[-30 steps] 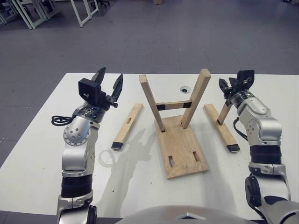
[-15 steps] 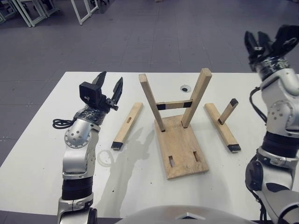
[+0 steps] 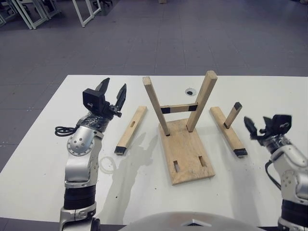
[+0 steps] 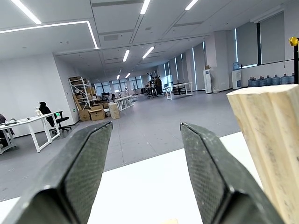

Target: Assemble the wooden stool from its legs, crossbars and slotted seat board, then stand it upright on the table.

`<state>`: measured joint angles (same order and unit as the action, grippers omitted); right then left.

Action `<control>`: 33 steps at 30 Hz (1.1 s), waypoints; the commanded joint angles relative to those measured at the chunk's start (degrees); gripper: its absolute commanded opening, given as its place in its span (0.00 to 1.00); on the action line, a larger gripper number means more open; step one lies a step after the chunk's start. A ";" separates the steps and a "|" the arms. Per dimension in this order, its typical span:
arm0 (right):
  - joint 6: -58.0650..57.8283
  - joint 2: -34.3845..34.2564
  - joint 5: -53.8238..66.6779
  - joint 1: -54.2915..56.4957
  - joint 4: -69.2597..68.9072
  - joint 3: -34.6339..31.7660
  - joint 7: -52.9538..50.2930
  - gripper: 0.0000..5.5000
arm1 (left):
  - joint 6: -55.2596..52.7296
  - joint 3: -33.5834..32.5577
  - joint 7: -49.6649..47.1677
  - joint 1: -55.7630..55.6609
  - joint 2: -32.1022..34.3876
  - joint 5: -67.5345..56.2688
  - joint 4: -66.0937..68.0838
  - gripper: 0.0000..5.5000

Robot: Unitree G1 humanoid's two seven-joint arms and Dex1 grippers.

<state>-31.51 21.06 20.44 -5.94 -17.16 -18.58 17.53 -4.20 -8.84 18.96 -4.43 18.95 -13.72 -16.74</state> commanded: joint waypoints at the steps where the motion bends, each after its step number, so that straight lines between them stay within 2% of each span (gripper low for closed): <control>1: 2.00 -0.03 -1.81 -4.35 1.15 4.65 2.69 0.69 | -0.11 -0.19 0.32 0.37 0.45 0.31 0.27 0.49; 6: 1.26 1.32 -4.41 -6.09 3.66 9.24 4.50 0.69 | 0.22 0.38 0.43 0.55 -0.02 0.57 0.49 0.49; 11: 0.87 0.13 -7.76 -5.16 6.90 10.38 0.74 0.69 | 0.29 0.41 0.48 0.54 -0.11 0.50 0.89 0.49; 21: 1.75 -3.00 -5.60 -3.19 6.98 9.29 -1.85 0.38 | 0.11 -0.15 0.11 -0.75 -0.30 0.03 1.85 0.49; 24: 2.95 -3.97 -3.23 2.14 6.02 6.60 -2.59 0.37 | -0.96 -2.12 -1.21 -2.09 -1.25 -2.41 1.50 0.49; 26: 4.27 -3.86 -0.53 7.29 5.80 3.60 -2.65 0.37 | -3.38 -4.79 -2.90 -4.28 -2.53 -7.09 1.09 0.49; 27: 4.08 -3.48 1.55 10.35 5.04 2.00 -2.23 0.37 | -5.89 -6.18 -3.97 -6.11 -3.23 -11.06 0.26 0.53; 30: -1.07 -1.03 12.57 20.54 1.27 -2.39 0.71 0.37 | -20.36 -9.58 -9.46 -14.78 -3.67 -38.65 -6.58 0.62; 33: -7.85 0.57 25.42 26.35 -1.98 -5.23 1.80 0.37 | -26.68 -9.17 -16.35 -20.34 -1.37 -63.93 -12.67 0.72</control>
<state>-32.01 18.89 33.04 13.16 -13.89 -20.10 17.68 -23.03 -17.60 10.03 -17.57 15.11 -54.35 -21.75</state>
